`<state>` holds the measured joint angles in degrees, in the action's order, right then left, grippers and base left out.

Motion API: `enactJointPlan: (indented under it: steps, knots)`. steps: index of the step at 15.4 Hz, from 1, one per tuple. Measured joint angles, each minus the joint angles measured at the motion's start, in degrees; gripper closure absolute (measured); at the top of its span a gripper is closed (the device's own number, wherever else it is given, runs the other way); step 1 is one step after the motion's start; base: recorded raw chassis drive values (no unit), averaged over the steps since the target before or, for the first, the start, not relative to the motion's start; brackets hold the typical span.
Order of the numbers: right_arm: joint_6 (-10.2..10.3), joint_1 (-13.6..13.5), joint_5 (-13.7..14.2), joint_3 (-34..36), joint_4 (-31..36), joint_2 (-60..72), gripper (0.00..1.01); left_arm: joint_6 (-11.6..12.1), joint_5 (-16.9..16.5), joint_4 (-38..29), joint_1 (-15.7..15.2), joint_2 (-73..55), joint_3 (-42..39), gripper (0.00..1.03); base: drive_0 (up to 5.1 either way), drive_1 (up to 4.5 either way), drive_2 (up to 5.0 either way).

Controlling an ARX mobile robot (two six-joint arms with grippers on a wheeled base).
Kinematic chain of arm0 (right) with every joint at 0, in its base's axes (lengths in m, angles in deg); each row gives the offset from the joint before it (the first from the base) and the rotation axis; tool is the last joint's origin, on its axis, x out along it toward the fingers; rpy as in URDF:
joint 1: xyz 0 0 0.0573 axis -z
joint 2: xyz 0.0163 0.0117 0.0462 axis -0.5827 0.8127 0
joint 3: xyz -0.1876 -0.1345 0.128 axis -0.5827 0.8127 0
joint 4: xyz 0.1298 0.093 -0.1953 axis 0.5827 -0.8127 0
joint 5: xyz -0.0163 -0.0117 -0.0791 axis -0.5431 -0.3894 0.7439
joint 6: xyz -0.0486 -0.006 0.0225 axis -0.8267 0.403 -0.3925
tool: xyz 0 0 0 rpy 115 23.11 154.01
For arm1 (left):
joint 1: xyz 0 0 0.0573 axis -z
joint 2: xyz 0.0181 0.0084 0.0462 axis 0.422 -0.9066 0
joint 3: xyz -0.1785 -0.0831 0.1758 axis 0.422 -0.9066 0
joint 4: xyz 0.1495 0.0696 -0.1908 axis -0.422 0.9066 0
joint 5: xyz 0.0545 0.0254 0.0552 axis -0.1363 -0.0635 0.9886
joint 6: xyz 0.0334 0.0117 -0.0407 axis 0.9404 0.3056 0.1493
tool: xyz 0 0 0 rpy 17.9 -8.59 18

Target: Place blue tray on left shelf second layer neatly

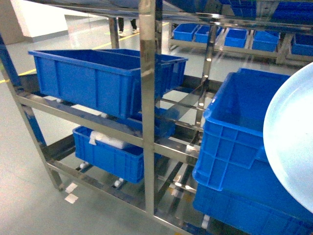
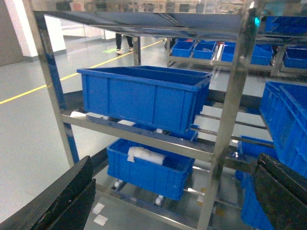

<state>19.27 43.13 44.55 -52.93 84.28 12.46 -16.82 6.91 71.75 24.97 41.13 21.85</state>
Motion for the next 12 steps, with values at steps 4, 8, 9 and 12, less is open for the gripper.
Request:
enactJointPlan:
  steps: [4,8,9,12]
  knots:
    - [0.0,0.0,0.0,0.0,0.0,0.0,0.99,0.0,0.0,0.0,0.0,0.0,0.0,0.05,-1.5,-1.52,-1.5]
    - [0.0,0.0,0.0,0.0,0.0,0.0,0.99,0.0,0.0,0.0,0.0,0.0,0.0,0.05,-1.8,-0.68,-2.8]
    - [0.0,0.0,0.0,0.0,-0.2,-0.1,0.99,0.0,0.0,-0.2,0.0,0.0,0.0,0.05,-1.6,2.77,-5.9]
    - [0.0,0.0,0.0,0.0,-0.1,-0.3,0.99,0.0,0.0,0.1,0.0,0.0,0.0,0.05,-1.7,2.68,-6.0]
